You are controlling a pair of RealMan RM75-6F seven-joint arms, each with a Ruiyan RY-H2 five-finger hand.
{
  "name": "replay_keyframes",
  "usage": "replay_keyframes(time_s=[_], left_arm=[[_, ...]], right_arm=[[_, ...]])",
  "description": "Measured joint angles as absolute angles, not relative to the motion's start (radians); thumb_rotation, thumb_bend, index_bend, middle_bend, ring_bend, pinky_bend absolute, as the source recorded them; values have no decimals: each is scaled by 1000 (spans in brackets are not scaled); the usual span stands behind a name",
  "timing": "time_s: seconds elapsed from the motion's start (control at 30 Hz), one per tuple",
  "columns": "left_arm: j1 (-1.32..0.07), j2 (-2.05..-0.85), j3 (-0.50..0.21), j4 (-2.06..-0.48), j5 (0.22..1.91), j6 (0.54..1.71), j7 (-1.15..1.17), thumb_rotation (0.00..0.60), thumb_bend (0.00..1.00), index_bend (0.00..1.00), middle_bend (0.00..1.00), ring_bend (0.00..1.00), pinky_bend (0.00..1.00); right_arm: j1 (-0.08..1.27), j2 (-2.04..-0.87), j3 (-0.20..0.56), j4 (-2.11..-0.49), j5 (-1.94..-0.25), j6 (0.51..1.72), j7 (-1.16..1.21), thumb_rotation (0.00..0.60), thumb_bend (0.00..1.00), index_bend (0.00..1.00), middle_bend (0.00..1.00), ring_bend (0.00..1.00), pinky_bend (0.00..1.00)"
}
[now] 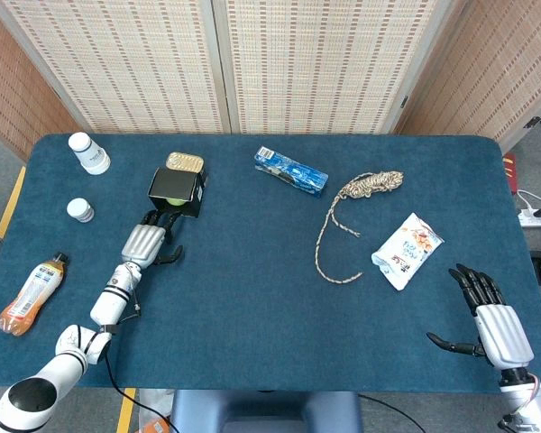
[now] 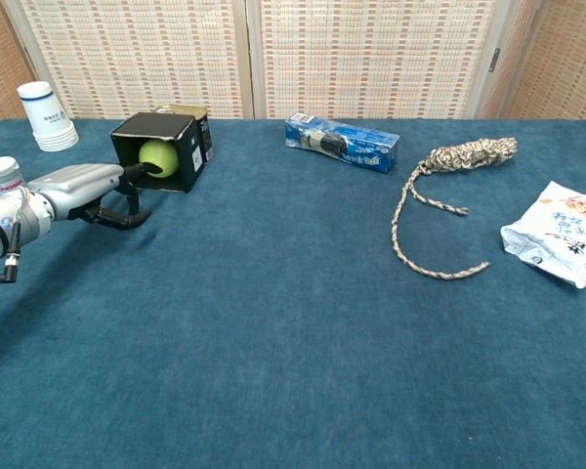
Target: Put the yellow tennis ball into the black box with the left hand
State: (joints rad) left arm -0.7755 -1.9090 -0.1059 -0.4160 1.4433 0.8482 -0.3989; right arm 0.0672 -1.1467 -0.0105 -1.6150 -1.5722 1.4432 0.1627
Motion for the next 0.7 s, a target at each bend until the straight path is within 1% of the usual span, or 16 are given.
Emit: replay_keyframes(time_s=[0.7], left_arm=[[-776,-1882,-94,-444,1440,839,-364,190,403,0,0,0,0]], right_arm=[[67,-1143,-14,-1610,-1581,1448,174,545,0,0,0,0,0]])
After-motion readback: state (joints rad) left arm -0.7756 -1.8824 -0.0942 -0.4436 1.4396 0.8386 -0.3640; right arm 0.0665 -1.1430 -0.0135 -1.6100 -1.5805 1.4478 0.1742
